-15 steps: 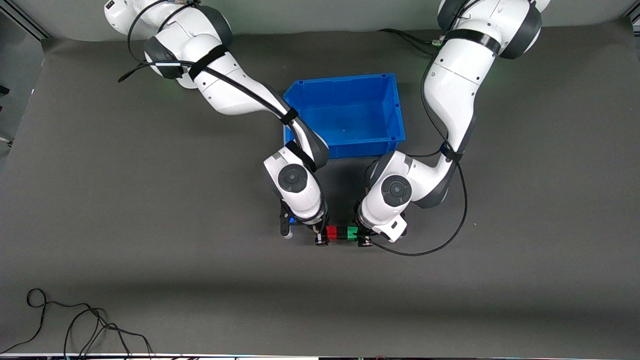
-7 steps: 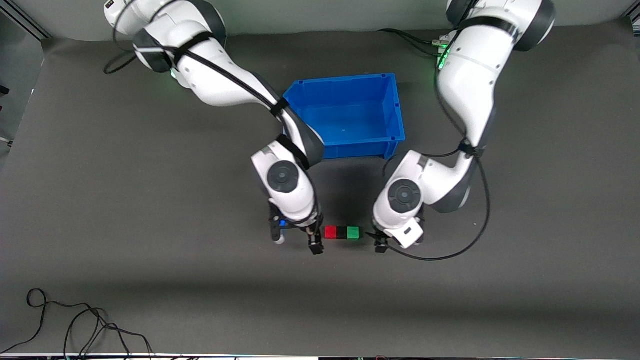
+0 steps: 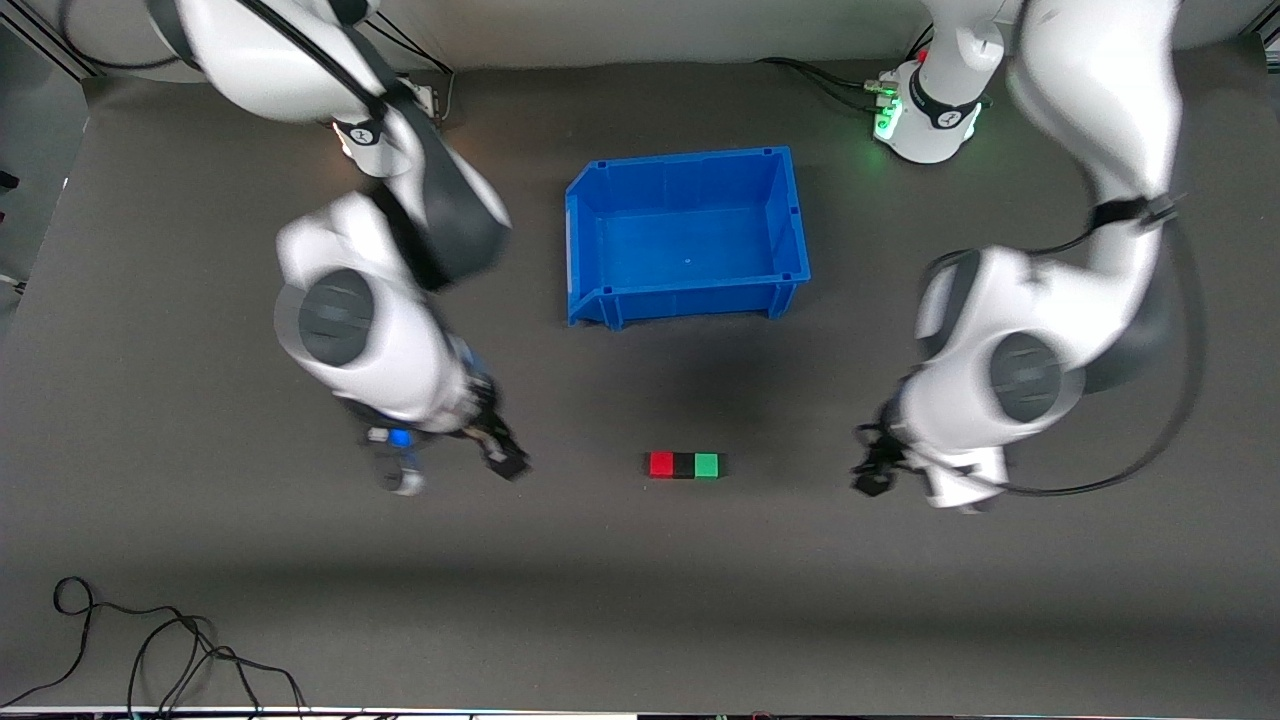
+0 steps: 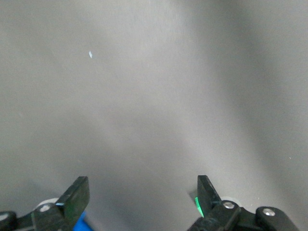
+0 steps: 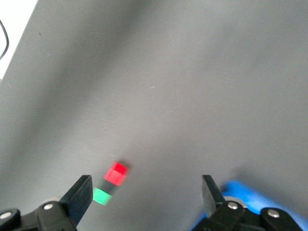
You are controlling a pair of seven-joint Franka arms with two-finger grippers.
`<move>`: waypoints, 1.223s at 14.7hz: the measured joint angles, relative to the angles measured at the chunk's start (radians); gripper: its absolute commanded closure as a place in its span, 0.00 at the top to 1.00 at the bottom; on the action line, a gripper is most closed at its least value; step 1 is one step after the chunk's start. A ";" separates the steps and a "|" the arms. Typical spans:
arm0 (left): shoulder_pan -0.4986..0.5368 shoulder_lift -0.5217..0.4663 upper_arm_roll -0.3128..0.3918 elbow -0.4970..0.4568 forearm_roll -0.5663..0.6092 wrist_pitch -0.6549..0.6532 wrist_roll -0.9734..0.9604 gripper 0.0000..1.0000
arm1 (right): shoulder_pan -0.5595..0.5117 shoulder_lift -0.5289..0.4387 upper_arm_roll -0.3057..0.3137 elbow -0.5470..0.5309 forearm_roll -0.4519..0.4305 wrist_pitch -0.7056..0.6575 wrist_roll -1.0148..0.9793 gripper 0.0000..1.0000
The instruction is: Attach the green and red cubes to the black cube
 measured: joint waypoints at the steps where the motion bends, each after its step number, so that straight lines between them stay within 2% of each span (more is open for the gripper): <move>1: 0.020 -0.025 0.000 -0.006 0.001 -0.031 0.099 1.00 | -0.029 -0.037 0.000 -0.001 0.001 -0.067 -0.099 1.00; 4: 0.068 -0.075 0.004 -0.038 0.018 -0.146 0.481 1.00 | -0.109 -0.124 -0.002 -0.002 0.002 -0.234 -0.368 1.00; 8: 0.167 -0.184 0.006 -0.083 0.023 -0.185 0.927 1.00 | -0.203 -0.200 -0.034 -0.004 0.001 -0.392 -0.727 1.00; 10: 0.183 -0.240 0.008 -0.098 0.024 -0.188 1.016 1.00 | -0.222 -0.227 -0.096 -0.013 -0.008 -0.433 -0.926 1.00; 12: 0.203 -0.295 0.012 -0.126 0.027 -0.184 1.083 1.00 | -0.230 -0.251 -0.132 -0.045 -0.050 -0.438 -1.082 1.00; 15: 0.258 -0.389 0.020 -0.234 0.026 -0.119 1.182 1.00 | -0.227 -0.261 -0.137 -0.091 -0.086 -0.422 -1.137 1.00; 18: 0.268 -0.452 0.026 -0.297 0.025 -0.110 1.213 1.00 | -0.221 -0.289 -0.136 -0.178 -0.088 -0.331 -1.143 1.00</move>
